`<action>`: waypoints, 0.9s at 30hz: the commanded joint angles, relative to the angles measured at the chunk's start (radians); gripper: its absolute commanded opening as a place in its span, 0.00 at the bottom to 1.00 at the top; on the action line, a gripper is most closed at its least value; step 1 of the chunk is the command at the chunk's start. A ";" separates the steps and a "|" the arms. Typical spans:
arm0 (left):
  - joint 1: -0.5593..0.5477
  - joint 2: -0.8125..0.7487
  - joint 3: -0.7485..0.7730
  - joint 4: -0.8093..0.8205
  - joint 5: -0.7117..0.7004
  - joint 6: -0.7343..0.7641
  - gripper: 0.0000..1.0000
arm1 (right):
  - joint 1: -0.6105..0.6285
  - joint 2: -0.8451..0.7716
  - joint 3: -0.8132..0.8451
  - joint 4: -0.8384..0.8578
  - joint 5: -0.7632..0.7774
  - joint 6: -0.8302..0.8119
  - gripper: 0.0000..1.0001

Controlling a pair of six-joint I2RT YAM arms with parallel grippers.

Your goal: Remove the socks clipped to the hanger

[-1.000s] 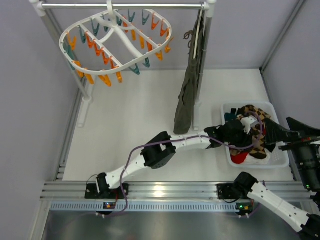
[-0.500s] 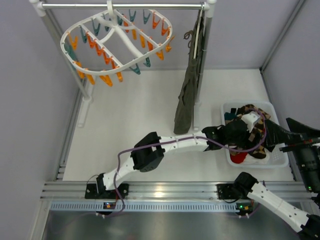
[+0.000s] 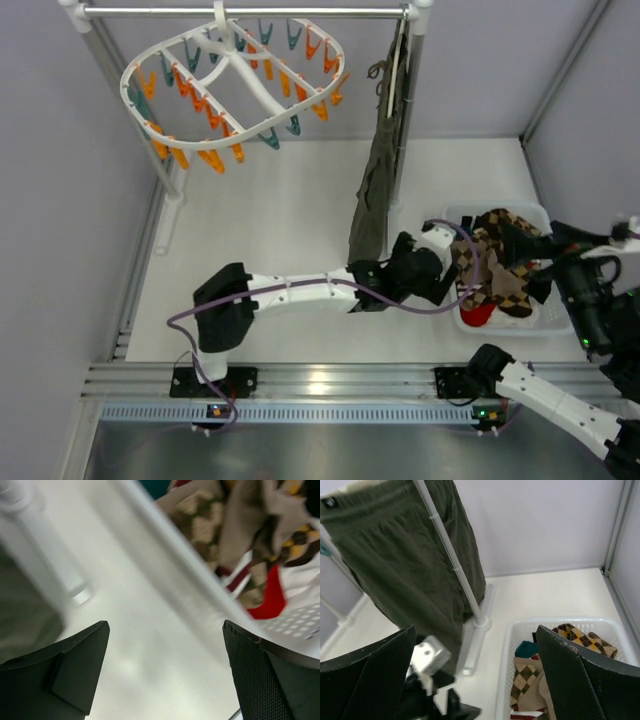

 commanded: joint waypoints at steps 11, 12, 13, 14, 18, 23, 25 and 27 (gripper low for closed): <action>0.083 -0.611 -0.572 -0.310 -0.356 -0.254 0.98 | -0.001 0.321 -0.051 -0.025 0.065 -0.001 0.99; 0.086 -0.678 -0.593 -0.336 -0.364 -0.269 0.98 | -0.004 0.328 -0.059 -0.017 0.054 0.002 0.99; 0.098 -0.707 -0.616 -0.359 -0.376 -0.285 0.98 | -0.018 0.338 -0.065 -0.013 0.047 0.008 0.99; 0.111 -0.734 -0.651 -0.388 -0.375 -0.311 0.98 | -0.025 0.343 -0.079 -0.007 0.030 0.009 0.99; 0.268 -0.902 -0.730 -0.471 -0.321 -0.314 0.98 | -0.110 0.369 -0.140 0.048 -0.111 0.026 0.99; 0.613 -1.068 -0.757 -0.496 -0.119 -0.218 0.98 | -0.373 0.398 -0.237 0.064 -0.371 0.046 0.99; 0.713 -1.155 -0.751 -0.523 -0.085 -0.178 0.98 | -0.533 0.377 -0.266 0.072 -0.462 0.036 0.99; 0.792 -1.205 -0.724 -0.560 -0.083 -0.162 0.98 | -0.596 0.351 -0.268 0.050 -0.447 0.026 1.00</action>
